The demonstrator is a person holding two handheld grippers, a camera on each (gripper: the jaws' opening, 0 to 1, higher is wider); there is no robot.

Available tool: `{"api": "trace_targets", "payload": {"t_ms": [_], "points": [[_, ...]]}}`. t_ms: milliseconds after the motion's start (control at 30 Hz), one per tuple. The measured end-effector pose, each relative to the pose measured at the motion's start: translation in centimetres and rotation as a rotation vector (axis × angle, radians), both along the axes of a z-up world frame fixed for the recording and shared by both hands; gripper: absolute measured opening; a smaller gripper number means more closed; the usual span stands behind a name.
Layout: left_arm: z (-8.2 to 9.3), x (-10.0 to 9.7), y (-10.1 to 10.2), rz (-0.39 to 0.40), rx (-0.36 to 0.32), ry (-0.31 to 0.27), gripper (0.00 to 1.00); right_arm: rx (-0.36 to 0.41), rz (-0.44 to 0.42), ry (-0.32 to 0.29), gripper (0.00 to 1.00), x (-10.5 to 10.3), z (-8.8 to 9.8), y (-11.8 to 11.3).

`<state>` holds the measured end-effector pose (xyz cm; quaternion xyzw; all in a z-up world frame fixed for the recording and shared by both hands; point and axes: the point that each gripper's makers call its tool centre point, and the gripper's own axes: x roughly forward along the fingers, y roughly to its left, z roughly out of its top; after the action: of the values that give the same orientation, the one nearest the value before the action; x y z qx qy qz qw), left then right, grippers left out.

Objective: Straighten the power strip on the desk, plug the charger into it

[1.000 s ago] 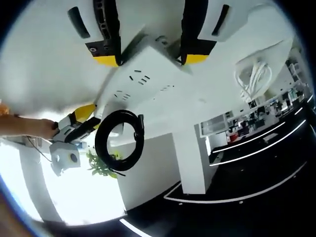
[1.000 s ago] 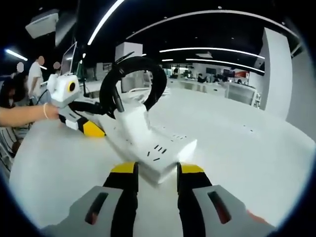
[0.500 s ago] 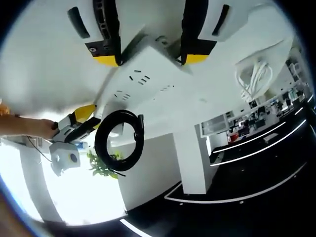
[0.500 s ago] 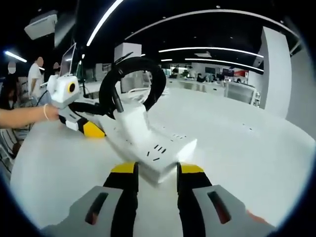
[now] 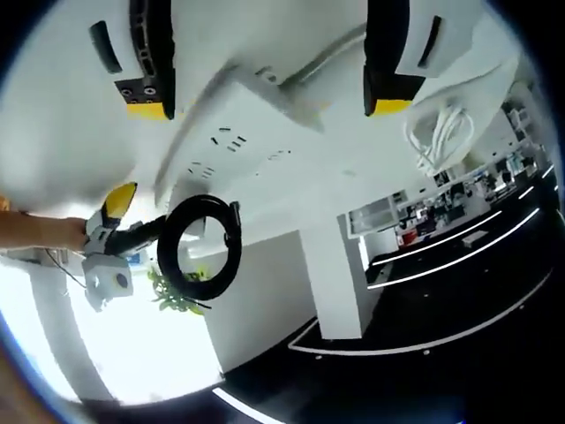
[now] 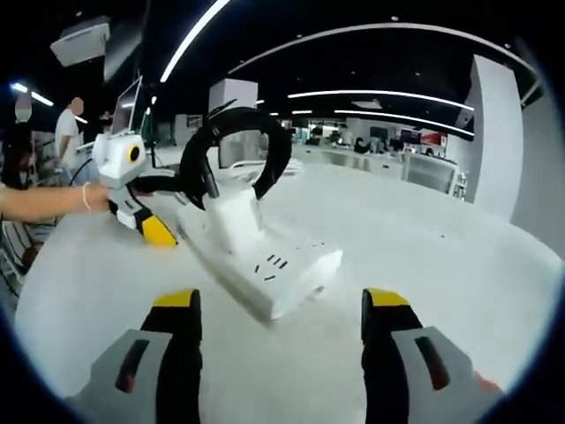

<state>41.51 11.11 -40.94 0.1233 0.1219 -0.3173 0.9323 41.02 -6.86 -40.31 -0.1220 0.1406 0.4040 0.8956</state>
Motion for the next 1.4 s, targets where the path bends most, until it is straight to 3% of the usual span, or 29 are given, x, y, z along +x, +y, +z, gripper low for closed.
{"api": "trace_targets", "payload": {"t_ms": [133, 333, 567, 867, 933, 1067, 1200, 1300, 1400], "points": [[0.2, -0.3, -0.8, 0.01, -0.014, -0.001, 0.99, -0.004, -0.012, -0.021, 1.0, 0.0, 0.6, 0.6], [2.6, -1.1, -2.2, 0.007, -0.149, 0.004, 0.99, 0.007, 0.01, -0.029, 1.0, -1.0, 1.4, 1.2], [6.3, -2.6, -2.0, 0.02, -0.336, -0.025, 0.99, 0.071, -0.01, -0.071, 1.0, -2.5, 3.6, 1.3], [8.3, -4.7, -1.2, 0.054, -0.365, -0.083, 0.99, 0.199, -0.058, -0.084, 0.98, -3.9, 5.8, 0.4], [8.3, -5.4, -1.0, 0.054, -0.357, -0.067, 0.99, 0.185, -0.095, -0.027, 0.93, -4.3, 5.1, -0.5], [9.0, -6.7, -0.5, 0.06, -0.385, -0.095, 0.99, 0.154, -0.084, -0.024, 0.93, -5.3, 5.1, -0.7], [9.3, -8.0, 0.0, 0.07, -0.416, -0.108, 0.99, 0.125, -0.115, -0.08, 0.93, -6.4, 5.6, -1.4], [8.7, -8.7, 0.1, 0.082, -0.373, -0.078, 0.99, 0.123, -0.145, -0.091, 0.92, -6.9, 5.9, -2.1], [8.9, -9.5, 0.2, 0.093, -0.348, -0.106, 0.99, 0.157, -0.149, -0.102, 0.91, -7.8, 6.4, -2.4]]}}
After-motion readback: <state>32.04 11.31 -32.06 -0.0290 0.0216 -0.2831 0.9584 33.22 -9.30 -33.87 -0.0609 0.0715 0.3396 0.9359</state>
